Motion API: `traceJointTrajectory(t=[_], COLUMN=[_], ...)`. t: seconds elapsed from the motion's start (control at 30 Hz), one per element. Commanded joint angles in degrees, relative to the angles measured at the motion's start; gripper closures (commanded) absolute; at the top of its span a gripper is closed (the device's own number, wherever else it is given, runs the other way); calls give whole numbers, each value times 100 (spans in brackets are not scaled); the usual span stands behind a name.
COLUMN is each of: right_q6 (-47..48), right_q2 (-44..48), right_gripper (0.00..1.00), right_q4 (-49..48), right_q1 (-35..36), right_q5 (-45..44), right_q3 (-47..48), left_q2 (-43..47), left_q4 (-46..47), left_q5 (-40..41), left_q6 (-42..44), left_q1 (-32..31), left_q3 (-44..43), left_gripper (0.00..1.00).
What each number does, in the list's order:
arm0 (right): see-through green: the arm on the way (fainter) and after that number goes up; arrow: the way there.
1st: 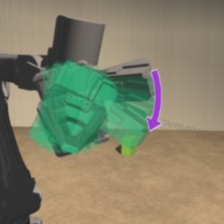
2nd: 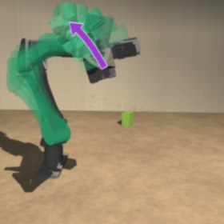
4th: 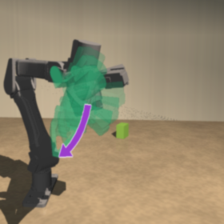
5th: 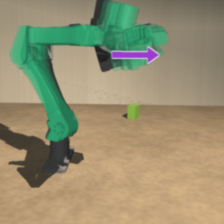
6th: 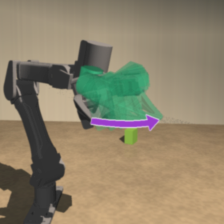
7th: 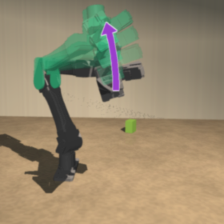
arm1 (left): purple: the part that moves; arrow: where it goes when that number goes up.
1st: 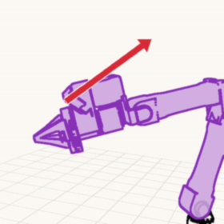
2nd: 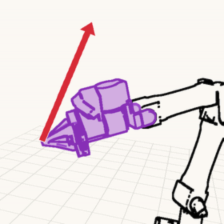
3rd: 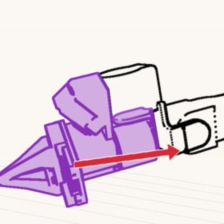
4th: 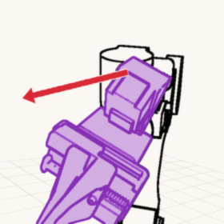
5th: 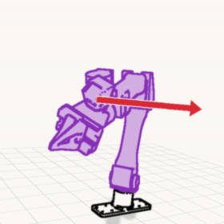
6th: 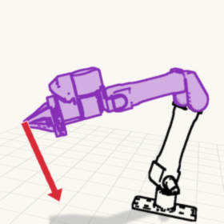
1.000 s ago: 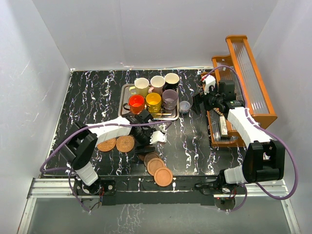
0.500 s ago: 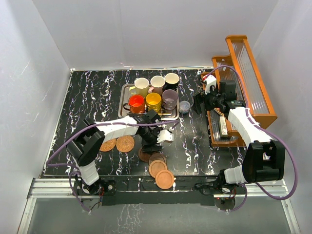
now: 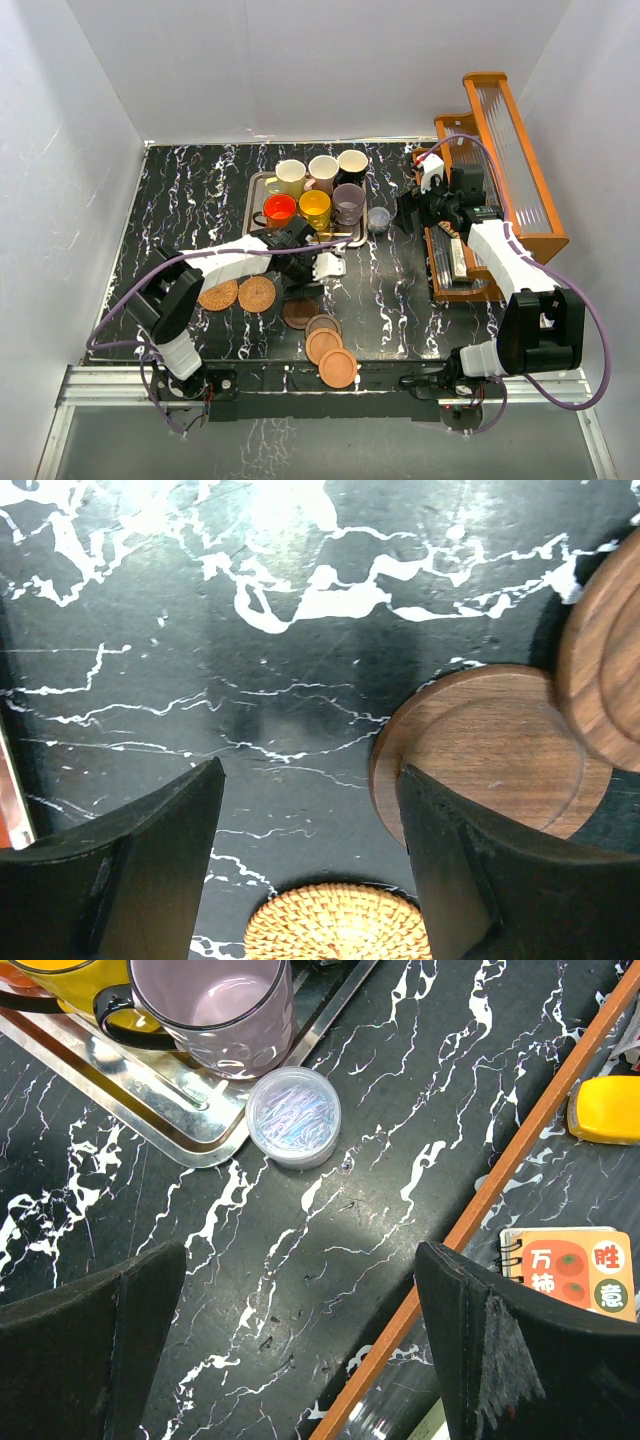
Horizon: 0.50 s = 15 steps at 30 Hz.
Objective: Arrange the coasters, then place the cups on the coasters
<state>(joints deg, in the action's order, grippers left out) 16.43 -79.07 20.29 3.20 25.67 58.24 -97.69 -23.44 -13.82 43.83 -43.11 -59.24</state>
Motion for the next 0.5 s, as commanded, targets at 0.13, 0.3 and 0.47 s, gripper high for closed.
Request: traceJointTrajectory(t=[0.13, 0.3, 0.47], right_q6=[71, 70, 71], right_q2=[137, 117, 141], right_gripper=[2, 2, 2], right_q4=[-273, -272, -274], right_q1=[-40, -44, -46], right_q5=[81, 80, 68], right_q3=[-35, -25, -32], left_q2=[-48, -4, -22], left_q4=[68, 57, 114], left_q5=[821, 847, 943], left_q6=[347, 397, 389], left_q1=[377, 477, 498], left_q3=[193, 176, 194], left_gripper=[32, 33, 33])
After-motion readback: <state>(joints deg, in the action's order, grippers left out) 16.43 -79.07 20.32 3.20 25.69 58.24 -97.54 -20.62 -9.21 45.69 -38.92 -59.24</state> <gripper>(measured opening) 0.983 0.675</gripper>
